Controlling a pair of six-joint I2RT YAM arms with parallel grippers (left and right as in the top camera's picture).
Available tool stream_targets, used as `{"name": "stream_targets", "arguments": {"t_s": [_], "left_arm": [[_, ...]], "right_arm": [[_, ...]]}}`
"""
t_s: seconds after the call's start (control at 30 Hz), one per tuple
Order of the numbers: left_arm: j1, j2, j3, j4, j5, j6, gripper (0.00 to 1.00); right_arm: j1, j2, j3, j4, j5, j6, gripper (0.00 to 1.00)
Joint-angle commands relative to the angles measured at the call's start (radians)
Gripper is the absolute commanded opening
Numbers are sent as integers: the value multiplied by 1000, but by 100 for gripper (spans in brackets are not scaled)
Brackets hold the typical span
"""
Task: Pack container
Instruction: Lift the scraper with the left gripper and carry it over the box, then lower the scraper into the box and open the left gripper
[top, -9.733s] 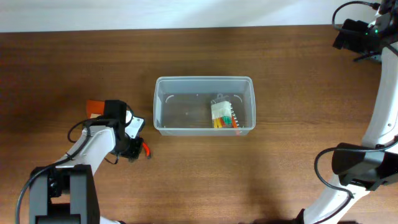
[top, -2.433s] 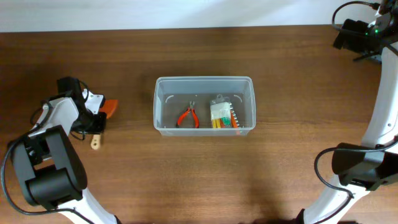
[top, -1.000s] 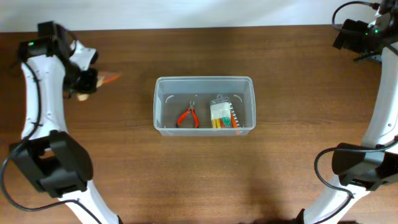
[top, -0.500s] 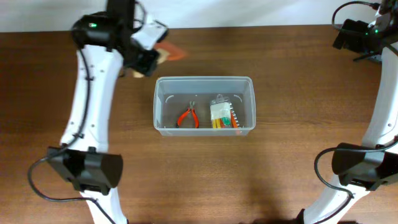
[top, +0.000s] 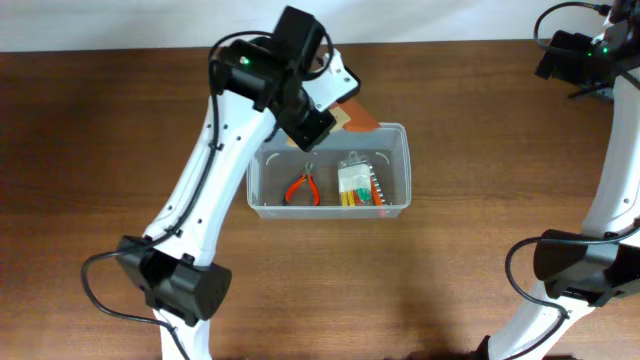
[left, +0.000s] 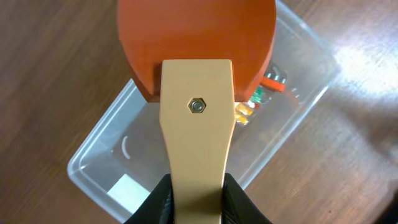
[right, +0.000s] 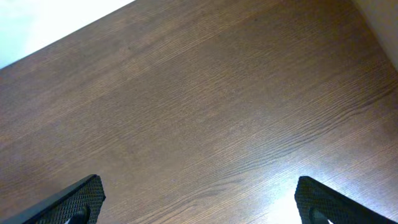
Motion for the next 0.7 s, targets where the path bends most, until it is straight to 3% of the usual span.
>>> {"name": "stream_targets", "arguments": {"t_s": [0.0,0.2,0.67], "left_arm": [[-18,2,-24,3,18,18,2],[-24,3,-162,45,18,29,2],[-23,15,-497,311,-44,48,4]], "right_arm": [[3,-11,14,2,9,-3,99],[3,-11,14,2,9,-3,99],[3,-11,14,2,8,-3,99]]}}
